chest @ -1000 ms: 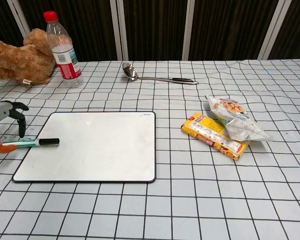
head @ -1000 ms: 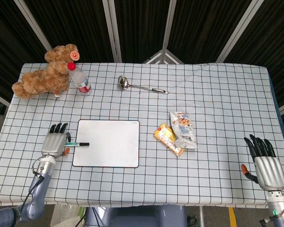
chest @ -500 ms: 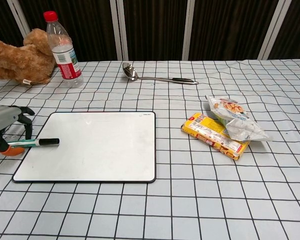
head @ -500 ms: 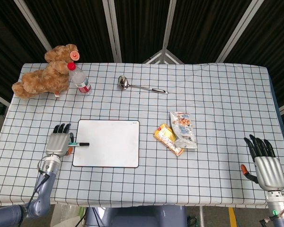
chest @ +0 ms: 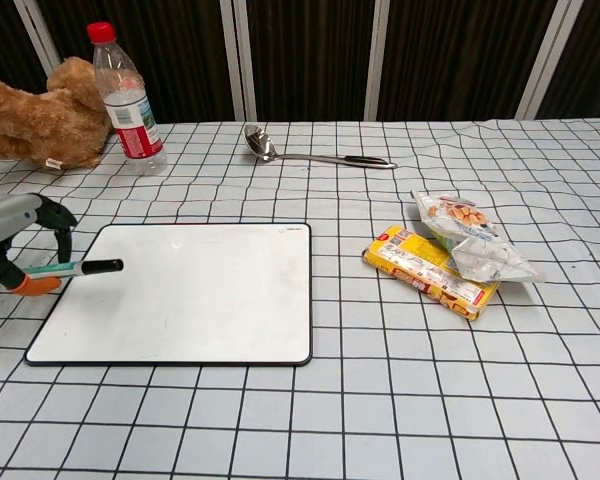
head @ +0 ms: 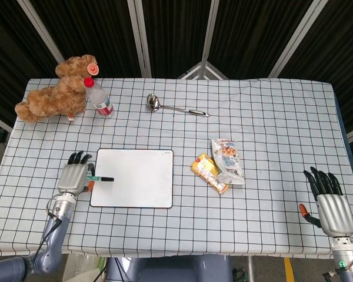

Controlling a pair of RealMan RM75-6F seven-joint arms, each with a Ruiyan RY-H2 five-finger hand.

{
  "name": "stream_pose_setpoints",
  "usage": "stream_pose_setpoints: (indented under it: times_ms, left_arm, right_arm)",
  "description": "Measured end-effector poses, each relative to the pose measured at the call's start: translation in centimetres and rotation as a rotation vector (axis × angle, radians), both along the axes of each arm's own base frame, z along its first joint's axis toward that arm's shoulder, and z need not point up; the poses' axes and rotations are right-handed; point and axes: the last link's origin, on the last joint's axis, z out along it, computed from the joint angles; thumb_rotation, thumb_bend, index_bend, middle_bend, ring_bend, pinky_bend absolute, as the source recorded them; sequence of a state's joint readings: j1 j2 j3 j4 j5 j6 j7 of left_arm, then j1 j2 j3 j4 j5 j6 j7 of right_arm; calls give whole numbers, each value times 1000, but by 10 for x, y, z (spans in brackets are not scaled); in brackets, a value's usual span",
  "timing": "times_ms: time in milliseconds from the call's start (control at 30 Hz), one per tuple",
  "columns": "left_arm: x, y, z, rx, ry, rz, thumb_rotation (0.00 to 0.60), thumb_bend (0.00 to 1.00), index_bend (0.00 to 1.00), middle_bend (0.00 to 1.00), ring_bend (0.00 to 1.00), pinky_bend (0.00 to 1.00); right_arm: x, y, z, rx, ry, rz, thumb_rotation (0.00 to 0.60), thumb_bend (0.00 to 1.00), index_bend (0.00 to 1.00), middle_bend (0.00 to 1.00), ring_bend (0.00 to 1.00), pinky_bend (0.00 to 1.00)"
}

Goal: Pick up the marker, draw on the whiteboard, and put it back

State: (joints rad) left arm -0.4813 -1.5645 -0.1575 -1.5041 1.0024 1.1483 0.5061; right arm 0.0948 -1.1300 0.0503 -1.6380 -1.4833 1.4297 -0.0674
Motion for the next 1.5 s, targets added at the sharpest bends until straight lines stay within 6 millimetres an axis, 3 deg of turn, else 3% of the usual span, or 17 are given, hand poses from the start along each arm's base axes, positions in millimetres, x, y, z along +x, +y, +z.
stream_pose_setpoints:
  times_ms: [367,500,633,933,1500]
  left_arm:
    - [38,-3,8,28,-494,-26,600,537,695,170,24,47]
    - [53,-2,-2,8,-694,-21,600,530,696,170,24,47]
    - [67,1,-24,-26,-827,-19,600,528,698,171,24,47]
    - [88,10,-67,-74,-889,-28,600,520,701,175,25,47]
    - [96,14,-85,-100,-914,-20,600,518,706,176,24,47]
  right_arm:
    - [2,-1,-2,6,-8,0,600,350,0,0,0,0]
    - [1,-1,-2,6,-15,-4,600,350,0,0,0,0]
    - [1,-2,-2,5,-20,-7,600,350,0,0,0,0]
    - [-1,-3,-1,4,-30,-13,600,351,0,0,0,0]
    - [-1,-3,-1,2,-27,-14,600,350,0,0,0,0]
